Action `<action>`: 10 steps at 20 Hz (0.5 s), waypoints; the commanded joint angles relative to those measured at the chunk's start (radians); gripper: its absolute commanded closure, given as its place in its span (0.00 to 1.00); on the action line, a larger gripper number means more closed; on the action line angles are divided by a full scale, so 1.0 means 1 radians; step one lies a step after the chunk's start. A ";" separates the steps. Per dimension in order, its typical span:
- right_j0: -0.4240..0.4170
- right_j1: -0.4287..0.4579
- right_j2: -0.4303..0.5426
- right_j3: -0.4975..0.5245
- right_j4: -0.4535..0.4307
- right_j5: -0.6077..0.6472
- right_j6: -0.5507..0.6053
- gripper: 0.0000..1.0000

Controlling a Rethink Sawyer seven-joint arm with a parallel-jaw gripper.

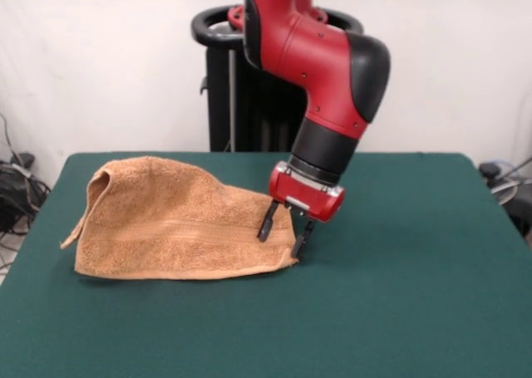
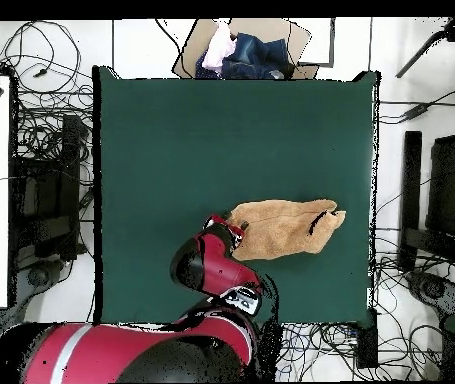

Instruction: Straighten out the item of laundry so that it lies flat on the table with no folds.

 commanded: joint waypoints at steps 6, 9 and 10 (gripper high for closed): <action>-0.109 0.111 0.169 -0.018 -0.092 -0.063 0.245 0.00; -0.127 0.133 0.195 -0.027 -0.119 -0.150 0.291 0.00; -0.128 0.146 0.202 -0.032 -0.121 -0.190 0.311 0.00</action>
